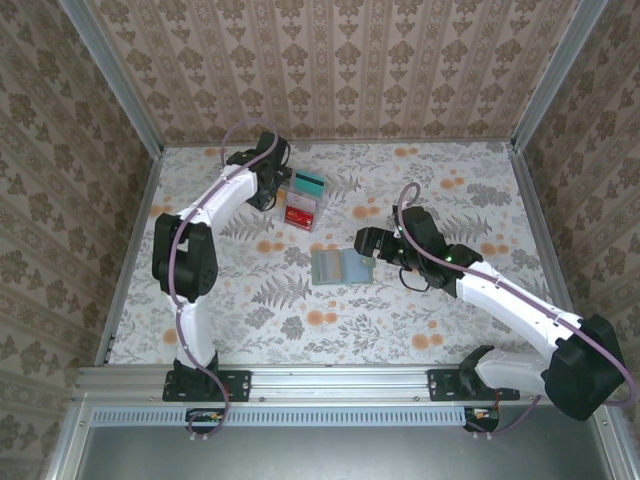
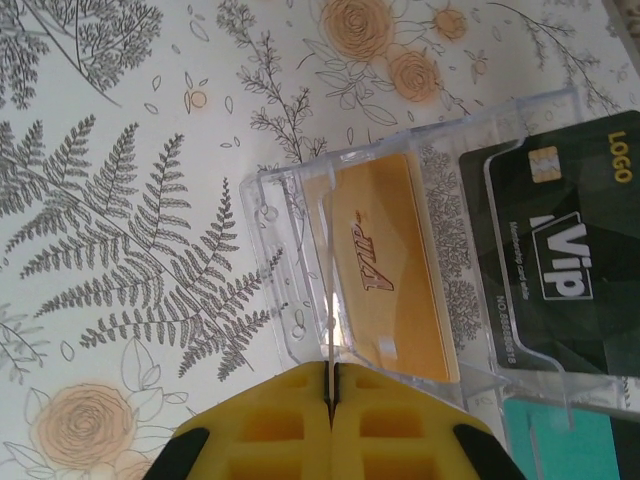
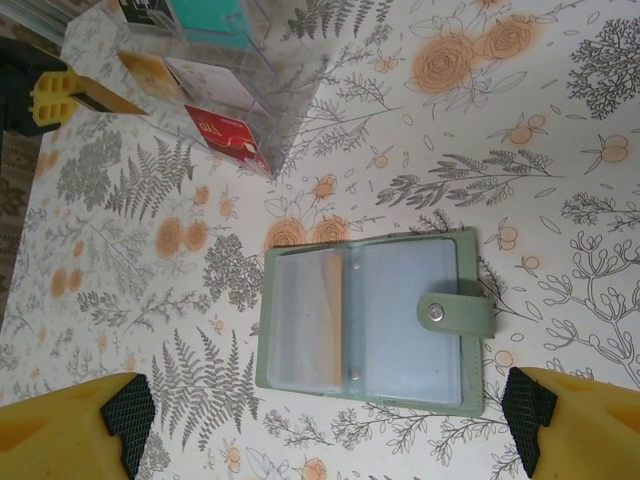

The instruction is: Take the credit cards out of the card holder

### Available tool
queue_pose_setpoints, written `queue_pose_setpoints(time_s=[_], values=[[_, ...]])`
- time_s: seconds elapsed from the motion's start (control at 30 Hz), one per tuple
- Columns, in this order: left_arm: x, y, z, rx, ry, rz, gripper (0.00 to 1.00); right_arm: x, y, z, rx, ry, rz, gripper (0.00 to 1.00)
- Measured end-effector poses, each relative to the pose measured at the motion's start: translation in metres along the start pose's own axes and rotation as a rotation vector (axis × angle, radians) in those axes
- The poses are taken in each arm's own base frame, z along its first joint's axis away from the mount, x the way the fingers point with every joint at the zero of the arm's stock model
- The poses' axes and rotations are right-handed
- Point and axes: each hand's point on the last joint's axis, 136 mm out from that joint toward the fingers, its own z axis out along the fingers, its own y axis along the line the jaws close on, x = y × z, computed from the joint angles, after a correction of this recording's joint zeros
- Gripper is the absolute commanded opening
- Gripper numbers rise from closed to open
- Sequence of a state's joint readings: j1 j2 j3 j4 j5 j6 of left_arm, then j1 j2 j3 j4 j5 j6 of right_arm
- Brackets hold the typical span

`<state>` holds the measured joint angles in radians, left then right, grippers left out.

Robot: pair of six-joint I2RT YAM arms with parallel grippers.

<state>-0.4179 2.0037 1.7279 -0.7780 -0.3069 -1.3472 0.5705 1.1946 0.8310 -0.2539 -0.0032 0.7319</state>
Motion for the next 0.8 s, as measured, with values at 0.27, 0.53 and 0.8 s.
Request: queue_pose_setpoints(time_s=[0.27,0.53,0.8], values=[[-0.002,-0.011,0.001,0.019,0.005,-0.108,0.0,0.007,0.003,0.012,-0.002,0.054,-0.03,0.93],[-0.001,-0.018,0.008,0.026,0.013,-0.169,0.0,0.011,0.01,0.019,-0.026,0.094,-0.047,0.93],[0.002,-0.011,0.026,-0.014,0.02,-0.199,0.0,0.01,0.011,0.019,-0.029,0.096,-0.048,0.93]])
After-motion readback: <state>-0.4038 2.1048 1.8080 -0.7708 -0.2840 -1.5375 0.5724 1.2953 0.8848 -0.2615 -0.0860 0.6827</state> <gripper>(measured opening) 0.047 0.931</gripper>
